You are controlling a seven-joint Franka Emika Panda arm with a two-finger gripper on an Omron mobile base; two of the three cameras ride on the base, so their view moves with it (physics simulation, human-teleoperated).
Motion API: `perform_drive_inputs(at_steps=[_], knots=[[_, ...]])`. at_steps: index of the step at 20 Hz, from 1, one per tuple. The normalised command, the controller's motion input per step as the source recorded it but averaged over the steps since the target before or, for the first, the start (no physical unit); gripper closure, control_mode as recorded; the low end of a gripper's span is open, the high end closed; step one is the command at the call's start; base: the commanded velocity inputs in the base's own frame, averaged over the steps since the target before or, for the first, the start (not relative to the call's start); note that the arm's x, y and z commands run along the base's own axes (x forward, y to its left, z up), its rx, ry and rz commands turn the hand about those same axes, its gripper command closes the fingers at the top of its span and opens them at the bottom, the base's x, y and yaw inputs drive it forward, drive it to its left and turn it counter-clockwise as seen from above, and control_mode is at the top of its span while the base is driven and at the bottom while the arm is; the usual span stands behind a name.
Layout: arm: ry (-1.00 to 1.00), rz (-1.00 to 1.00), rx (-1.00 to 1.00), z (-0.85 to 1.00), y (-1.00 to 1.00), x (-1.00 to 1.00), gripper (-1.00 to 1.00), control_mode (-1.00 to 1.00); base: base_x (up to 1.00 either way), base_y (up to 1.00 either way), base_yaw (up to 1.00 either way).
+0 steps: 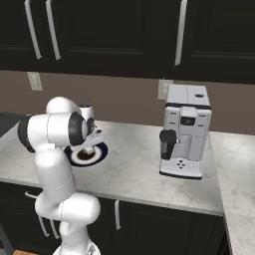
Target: Pick up the marshmallow and place it in the cup of hot chocolate on the dining counter.
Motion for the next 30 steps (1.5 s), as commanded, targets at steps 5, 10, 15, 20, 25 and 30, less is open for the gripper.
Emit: perform_drive_inputs(at_steps=[5, 10, 15, 20, 25, 30], knots=[[-0.14, 0.0, 0.04, 0.18, 0.0, -0.59, 1.0, -1.0, 0.0, 0.0, 0.0], [-0.1, 0.0, 0.05, 0.72, 0.0, -0.57, 1.0, -1.0, 0.0, 0.0, 0.0], [0.0, 0.0, 0.1, 1.0, -0.02, -0.38, 1.0, -1.0, 0.0, 0.0, 0.0], [0.0, 0.0, 0.14, 0.95, -0.02, -0.55, 1.0, -1.0, 0.0, 0.0, 0.0], [-0.11, 0.0, 0.13, 0.9, -0.05, -0.58, 1.0, -1.0, 0.0, 0.0, 0.0], [-0.28, 0.0, 0.08, 0.48, 0.0, -0.71, 1.0, -1.0, 0.0, 0.0, 0.0]])
